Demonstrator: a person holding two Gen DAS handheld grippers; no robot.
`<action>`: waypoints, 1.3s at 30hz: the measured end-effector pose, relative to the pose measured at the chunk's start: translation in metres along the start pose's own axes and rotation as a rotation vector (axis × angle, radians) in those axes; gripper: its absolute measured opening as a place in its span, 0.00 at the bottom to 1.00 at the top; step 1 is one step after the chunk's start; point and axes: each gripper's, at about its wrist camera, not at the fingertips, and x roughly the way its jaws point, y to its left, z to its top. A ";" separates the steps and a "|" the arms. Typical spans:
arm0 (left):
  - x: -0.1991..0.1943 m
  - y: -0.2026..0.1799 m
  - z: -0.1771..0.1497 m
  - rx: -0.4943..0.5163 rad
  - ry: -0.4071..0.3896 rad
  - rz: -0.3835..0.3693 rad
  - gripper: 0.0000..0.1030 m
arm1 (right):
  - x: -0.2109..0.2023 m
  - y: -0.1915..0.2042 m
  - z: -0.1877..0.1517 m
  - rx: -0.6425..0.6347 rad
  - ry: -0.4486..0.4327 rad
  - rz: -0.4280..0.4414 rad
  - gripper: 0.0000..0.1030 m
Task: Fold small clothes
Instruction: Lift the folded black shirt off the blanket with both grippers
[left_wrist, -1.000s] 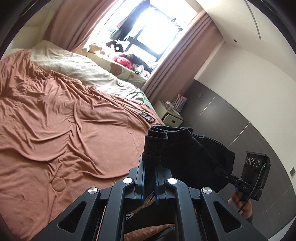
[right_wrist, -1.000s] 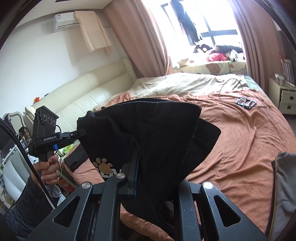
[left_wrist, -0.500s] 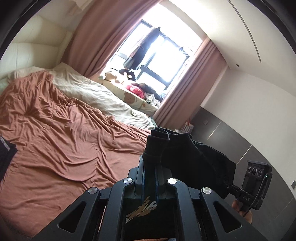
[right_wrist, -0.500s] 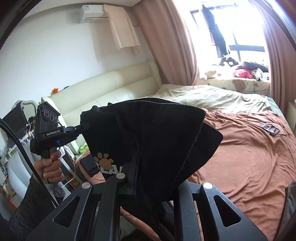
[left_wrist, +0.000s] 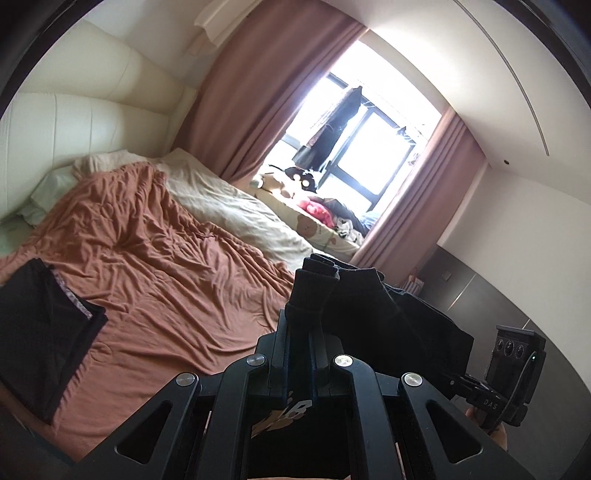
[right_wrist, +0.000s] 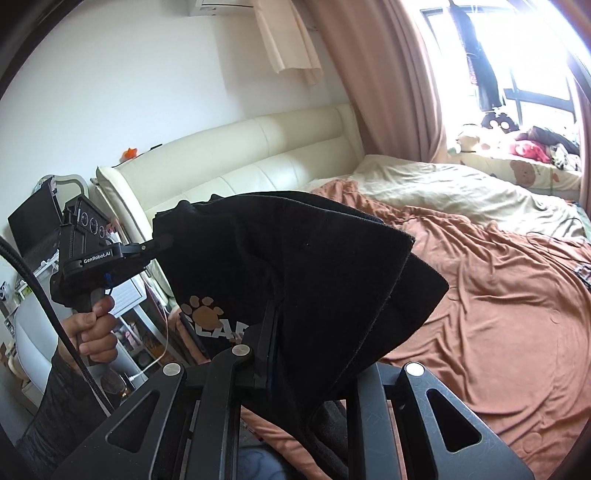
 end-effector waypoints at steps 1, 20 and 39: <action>-0.005 0.009 0.005 -0.002 -0.006 0.006 0.07 | 0.007 0.002 0.002 -0.004 0.001 0.009 0.11; -0.093 0.149 0.103 0.031 -0.096 0.198 0.07 | 0.143 0.078 0.052 -0.103 0.025 0.188 0.11; -0.173 0.263 0.137 -0.008 -0.177 0.429 0.07 | 0.252 0.156 0.053 -0.125 0.091 0.317 0.11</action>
